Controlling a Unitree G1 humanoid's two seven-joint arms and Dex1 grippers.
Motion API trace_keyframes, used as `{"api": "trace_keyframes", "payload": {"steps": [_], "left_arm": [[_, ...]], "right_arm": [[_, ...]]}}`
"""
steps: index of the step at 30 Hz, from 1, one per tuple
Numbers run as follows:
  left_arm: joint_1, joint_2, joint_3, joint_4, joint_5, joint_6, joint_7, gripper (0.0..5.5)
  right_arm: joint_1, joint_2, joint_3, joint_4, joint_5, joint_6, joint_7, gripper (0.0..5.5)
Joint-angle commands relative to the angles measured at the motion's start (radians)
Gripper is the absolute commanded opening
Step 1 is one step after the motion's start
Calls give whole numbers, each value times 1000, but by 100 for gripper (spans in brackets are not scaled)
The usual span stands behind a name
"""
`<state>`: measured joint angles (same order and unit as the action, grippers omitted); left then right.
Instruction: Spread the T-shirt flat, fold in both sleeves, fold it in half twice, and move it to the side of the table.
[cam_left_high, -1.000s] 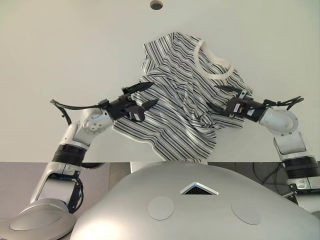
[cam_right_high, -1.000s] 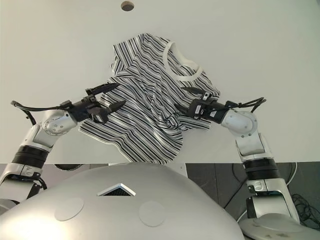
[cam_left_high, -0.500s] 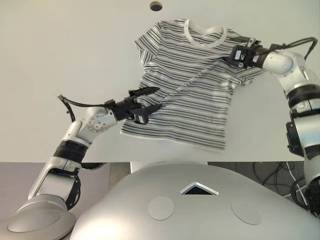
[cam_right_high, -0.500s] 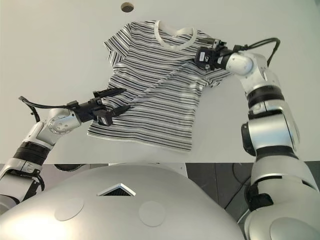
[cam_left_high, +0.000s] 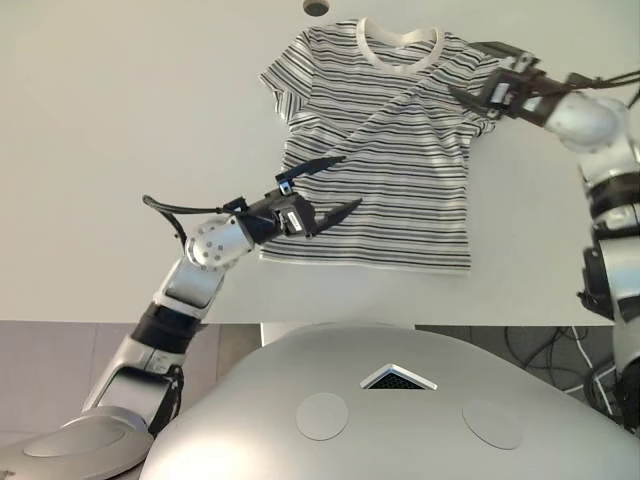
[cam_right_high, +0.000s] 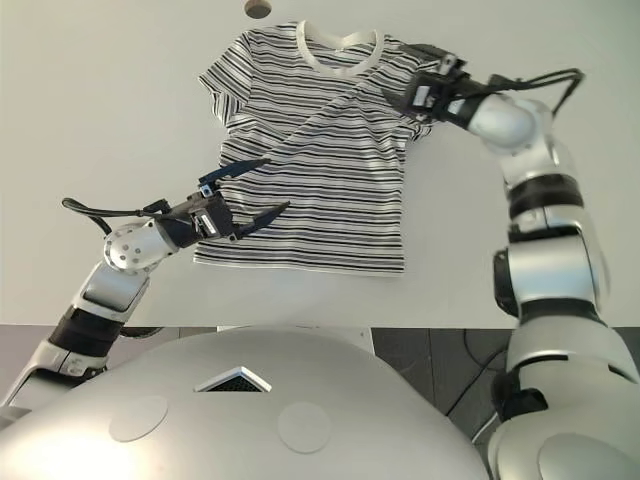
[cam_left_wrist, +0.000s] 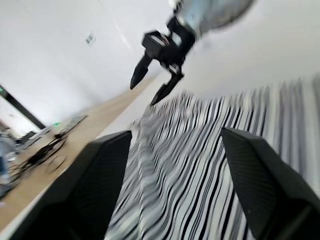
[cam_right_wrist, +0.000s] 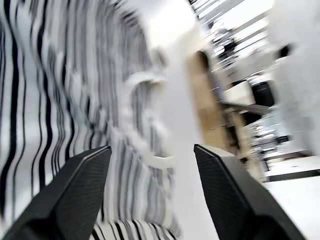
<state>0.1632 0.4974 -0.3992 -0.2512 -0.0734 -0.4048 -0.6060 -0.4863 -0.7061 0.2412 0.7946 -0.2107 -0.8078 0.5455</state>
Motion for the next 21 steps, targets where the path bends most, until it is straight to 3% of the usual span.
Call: {"api": "trace_keyframes", "payload": {"steps": [1,4,7,9,16,21], "left_arm": [[4,44,45,-193,-192,183,-46,332],[-55,11,142,-164,-289,257,2,332],[-116,-60,236,-99,-435,390,88,332],[-146,-92,267,-47,-423,429,128,332],[-307,-113,213,253,95,137,284,332],[-553,-96,136,620,461,-75,497,332]], "right_arm": [[384,-121,-120,-591,192,123,43,310],[565,-118,-60,-786,309,236,111,310],[644,-106,28,-797,317,309,208,310],[649,-115,43,-795,277,341,242,310],[634,-203,74,-814,39,360,313,310],[796,-345,22,-940,43,405,362,310]]}}
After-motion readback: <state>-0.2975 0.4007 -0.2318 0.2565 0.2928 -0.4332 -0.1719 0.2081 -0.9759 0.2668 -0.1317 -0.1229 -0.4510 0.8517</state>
